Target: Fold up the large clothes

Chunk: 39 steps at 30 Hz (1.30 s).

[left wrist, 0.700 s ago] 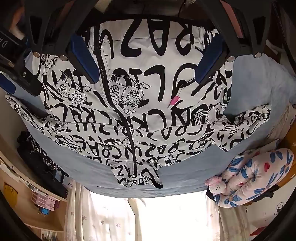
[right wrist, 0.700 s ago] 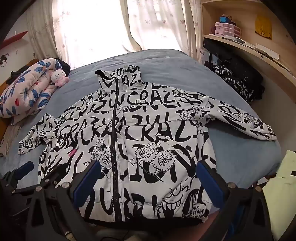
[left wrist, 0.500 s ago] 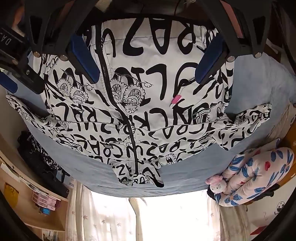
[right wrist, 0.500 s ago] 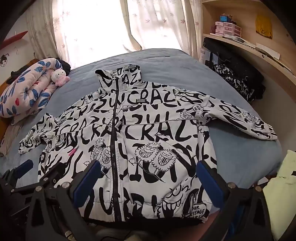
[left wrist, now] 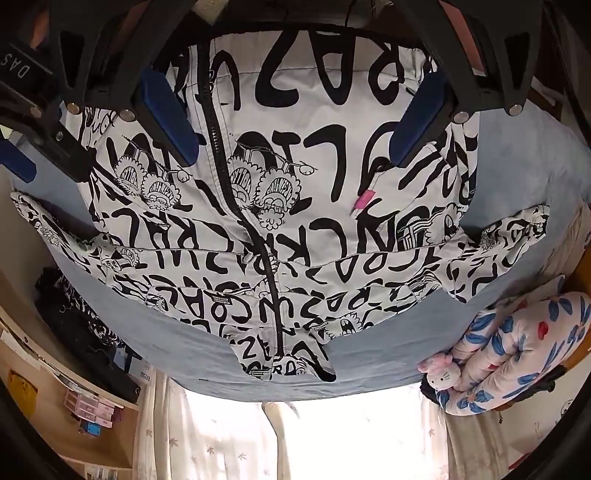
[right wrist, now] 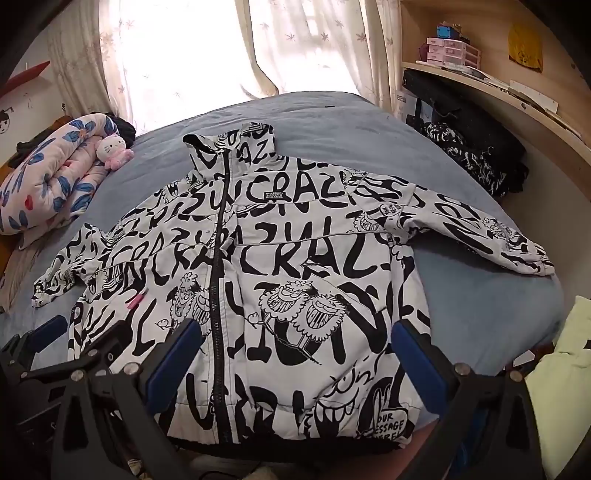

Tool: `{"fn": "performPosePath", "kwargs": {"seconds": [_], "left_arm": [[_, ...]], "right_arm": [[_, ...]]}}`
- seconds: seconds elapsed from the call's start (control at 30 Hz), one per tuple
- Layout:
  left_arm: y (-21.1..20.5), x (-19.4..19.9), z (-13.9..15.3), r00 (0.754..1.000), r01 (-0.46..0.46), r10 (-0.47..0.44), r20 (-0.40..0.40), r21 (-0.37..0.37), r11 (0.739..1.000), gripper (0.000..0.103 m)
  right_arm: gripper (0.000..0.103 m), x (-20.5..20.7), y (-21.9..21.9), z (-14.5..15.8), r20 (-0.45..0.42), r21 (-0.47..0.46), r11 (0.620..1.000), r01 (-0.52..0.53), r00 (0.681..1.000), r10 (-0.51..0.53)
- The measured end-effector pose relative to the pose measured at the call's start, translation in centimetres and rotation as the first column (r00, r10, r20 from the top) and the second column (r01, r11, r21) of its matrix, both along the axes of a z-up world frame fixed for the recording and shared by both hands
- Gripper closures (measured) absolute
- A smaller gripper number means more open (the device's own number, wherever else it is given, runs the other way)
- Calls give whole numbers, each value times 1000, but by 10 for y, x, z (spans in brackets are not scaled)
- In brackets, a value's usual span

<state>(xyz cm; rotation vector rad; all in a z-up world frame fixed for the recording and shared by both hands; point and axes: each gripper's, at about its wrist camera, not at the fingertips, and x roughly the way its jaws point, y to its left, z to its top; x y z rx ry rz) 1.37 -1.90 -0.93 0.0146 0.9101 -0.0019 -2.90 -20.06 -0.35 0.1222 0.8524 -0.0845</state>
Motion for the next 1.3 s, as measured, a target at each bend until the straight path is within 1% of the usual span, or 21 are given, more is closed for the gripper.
{"fn": "performPosePath", "kwargs": {"seconds": [0.47,1.3], "left_arm": [[-3,3,-3,1000,0,0,-8,4,1000,1],[1,2,-8,1000,0,0,-12,3,1000,1]], "right_arm": [[0,3,-4,-6,-6,0,1000,3,1000,-3],[0,3,-2,-7,-6,-2,1000,2,1000,-2]]}}
